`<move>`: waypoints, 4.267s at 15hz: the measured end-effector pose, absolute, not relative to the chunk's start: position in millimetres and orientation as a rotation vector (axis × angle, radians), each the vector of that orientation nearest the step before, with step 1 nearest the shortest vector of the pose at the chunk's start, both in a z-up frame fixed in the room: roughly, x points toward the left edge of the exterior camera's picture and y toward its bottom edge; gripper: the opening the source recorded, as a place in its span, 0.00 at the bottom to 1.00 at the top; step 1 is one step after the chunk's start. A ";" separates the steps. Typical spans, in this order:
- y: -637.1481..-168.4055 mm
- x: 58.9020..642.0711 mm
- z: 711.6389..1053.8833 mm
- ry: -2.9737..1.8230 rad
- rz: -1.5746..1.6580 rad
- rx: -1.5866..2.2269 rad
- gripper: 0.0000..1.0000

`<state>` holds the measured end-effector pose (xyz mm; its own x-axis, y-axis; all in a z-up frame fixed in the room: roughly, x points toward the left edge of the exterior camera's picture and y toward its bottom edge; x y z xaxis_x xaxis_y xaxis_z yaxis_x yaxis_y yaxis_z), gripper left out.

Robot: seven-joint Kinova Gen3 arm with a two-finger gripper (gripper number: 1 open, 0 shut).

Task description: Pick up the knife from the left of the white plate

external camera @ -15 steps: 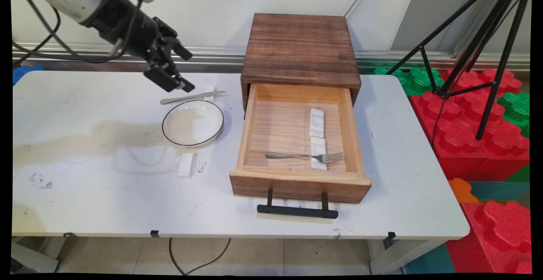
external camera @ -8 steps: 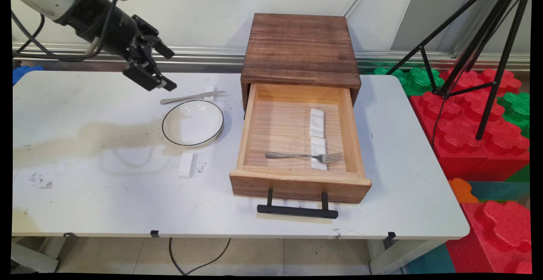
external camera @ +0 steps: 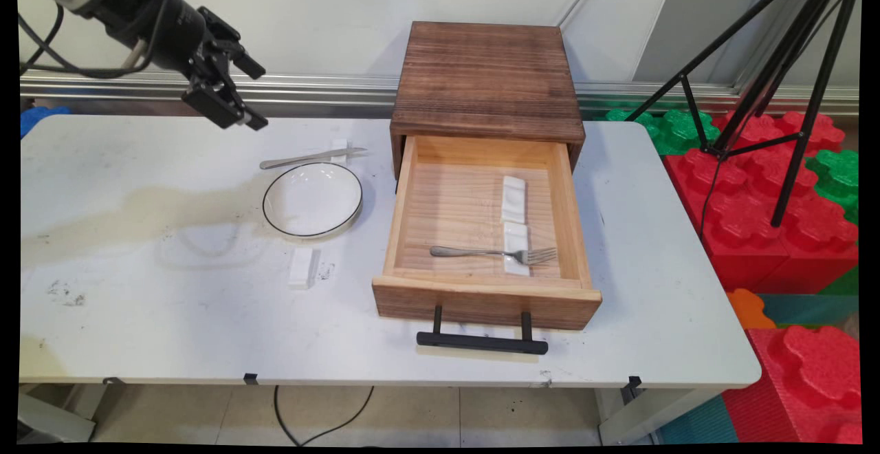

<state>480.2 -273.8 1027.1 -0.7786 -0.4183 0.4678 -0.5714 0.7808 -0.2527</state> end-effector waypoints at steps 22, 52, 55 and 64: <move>-422.9 566.5 991.5 -2.826 0.513 0.727 1.00; -548.3 566.9 828.9 -2.864 0.096 0.635 1.00; -553.4 565.3 819.7 -2.859 0.091 0.649 1.00; -559.0 560.2 800.7 -2.860 0.065 0.660 0.00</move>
